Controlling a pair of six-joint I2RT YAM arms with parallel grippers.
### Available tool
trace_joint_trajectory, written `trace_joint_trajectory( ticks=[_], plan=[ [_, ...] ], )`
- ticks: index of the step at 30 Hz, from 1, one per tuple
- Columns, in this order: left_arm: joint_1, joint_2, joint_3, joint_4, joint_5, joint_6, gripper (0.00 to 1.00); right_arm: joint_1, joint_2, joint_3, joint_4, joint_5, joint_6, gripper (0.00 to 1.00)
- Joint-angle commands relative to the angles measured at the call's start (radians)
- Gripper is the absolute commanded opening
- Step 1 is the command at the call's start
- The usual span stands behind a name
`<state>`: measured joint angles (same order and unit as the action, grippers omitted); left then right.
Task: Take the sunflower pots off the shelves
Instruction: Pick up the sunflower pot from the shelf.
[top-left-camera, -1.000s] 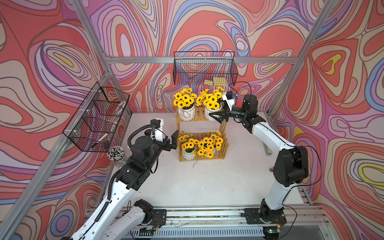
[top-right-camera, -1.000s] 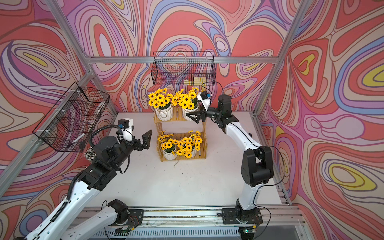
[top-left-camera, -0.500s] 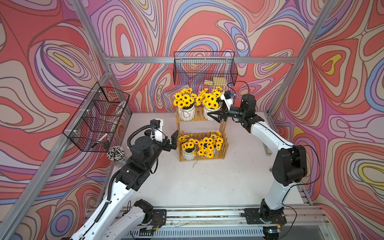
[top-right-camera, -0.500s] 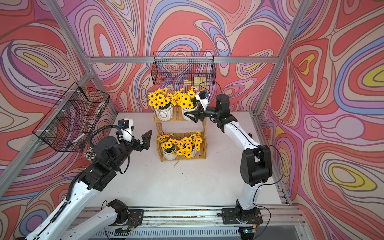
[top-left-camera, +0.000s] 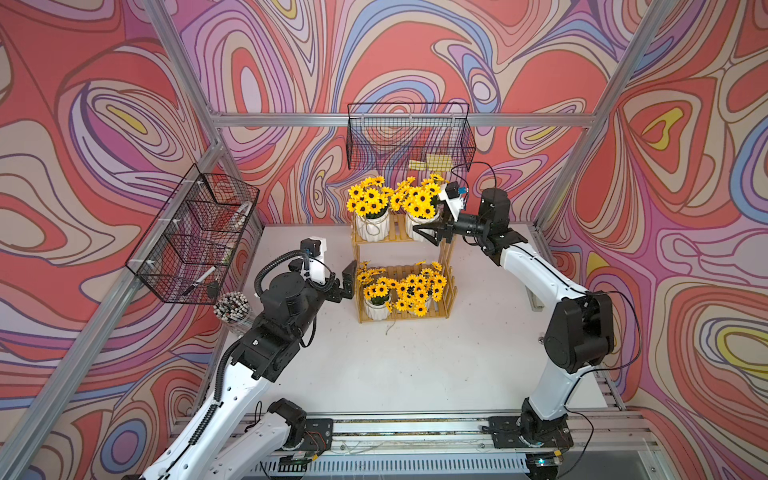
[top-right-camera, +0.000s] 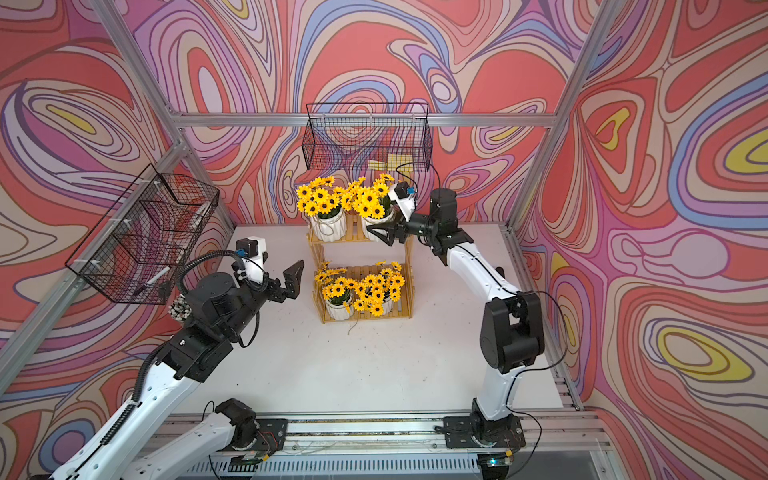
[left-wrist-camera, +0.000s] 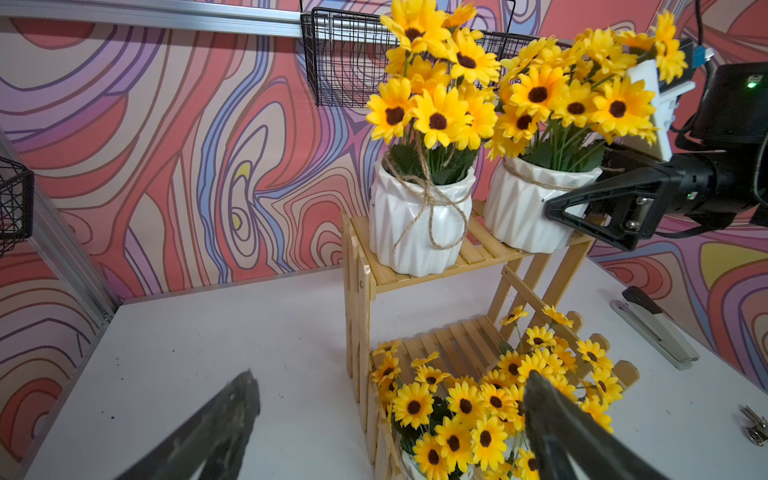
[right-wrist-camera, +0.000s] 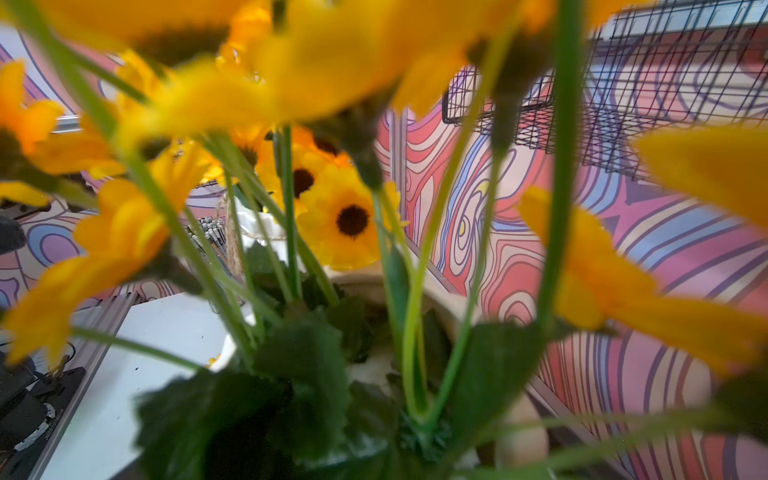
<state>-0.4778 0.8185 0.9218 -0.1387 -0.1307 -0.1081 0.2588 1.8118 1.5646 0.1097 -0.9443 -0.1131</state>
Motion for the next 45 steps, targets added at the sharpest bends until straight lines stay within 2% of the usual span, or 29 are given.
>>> trace_joint_trajectory(
  ticks=[1,7,29,39,45],
  plan=[
    [0.005,-0.016,-0.009,0.005,0.006,-0.001,1.00,0.017,-0.034,-0.037,-0.010,0.030,0.017,0.00],
    [0.005,-0.019,0.010,-0.007,0.016,0.013,1.00,0.018,-0.065,-0.065,0.037,0.062,0.045,0.00],
    [0.006,-0.020,0.039,-0.033,0.032,0.032,1.00,0.019,-0.146,-0.079,0.139,0.062,0.093,0.00],
    [0.006,-0.009,0.043,-0.030,0.032,0.036,1.00,0.025,-0.225,-0.124,0.105,0.077,0.064,0.00],
    [0.006,-0.005,0.049,-0.018,0.049,0.046,1.00,0.073,-0.315,-0.175,0.035,0.131,0.009,0.00]
  ],
)
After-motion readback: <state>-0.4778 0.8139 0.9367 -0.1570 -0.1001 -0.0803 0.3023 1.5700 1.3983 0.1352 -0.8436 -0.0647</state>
